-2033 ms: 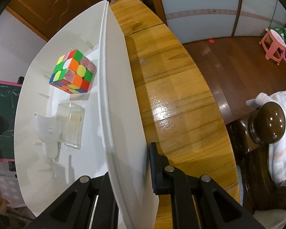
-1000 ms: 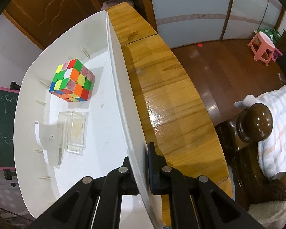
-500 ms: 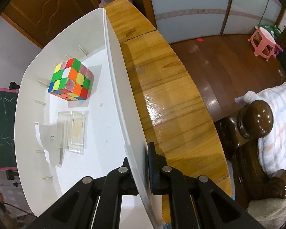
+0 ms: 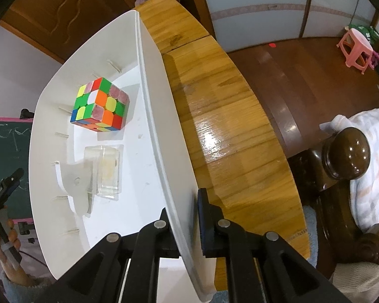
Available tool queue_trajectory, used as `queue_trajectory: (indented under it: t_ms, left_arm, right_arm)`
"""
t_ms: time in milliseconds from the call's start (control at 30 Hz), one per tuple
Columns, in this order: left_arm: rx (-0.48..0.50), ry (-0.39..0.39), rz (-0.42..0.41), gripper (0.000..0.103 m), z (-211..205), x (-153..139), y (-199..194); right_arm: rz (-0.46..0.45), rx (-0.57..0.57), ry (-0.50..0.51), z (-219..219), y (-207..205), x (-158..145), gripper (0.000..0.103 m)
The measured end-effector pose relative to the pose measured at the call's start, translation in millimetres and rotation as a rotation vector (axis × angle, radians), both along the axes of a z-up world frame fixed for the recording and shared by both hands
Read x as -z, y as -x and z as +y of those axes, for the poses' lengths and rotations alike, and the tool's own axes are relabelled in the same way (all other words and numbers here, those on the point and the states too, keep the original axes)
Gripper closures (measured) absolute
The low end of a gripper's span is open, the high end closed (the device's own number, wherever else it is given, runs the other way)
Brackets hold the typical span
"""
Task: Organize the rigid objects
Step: 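Move the left gripper back and grasp the orange round case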
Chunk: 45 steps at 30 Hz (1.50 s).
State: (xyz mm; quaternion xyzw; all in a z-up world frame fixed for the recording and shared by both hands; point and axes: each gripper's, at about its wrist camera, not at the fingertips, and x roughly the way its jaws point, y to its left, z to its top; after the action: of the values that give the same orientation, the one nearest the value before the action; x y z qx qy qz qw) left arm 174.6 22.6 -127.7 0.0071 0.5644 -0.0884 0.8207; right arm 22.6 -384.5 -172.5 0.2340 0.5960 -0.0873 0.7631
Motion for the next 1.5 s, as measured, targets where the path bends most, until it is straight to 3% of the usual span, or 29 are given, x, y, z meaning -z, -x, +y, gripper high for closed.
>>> queue_trajectory:
  t_ms: [233,400,600,1200,1500]
  left_arm:
    - [-0.011,0.012,0.038,0.004,-3.5,4.6,-6.7]
    - [-0.002,0.0,0.062,0.004,-12.2,12.0,-14.3]
    - [-0.024,0.021,0.116,0.004,-15.8,26.0,-26.0]
    - [-0.132,-0.005,0.211,0.003,-22.1,46.3,-41.1]
    - [-0.186,-0.02,0.187,0.003,-17.9,46.3,-41.9]
  right_arm:
    - [-0.039,-0.01,0.009,-0.3,4.7,-14.8,0.094]
    - [-0.092,-0.043,0.089,6.9,6.3,-33.9,0.096]
    - [-0.114,-0.084,0.182,17.6,7.7,-35.4,0.098]
    - [-0.119,-0.054,0.172,15.7,10.3,-35.9,0.097]
    - [-0.125,-0.061,0.163,15.4,10.5,-35.5,0.097]
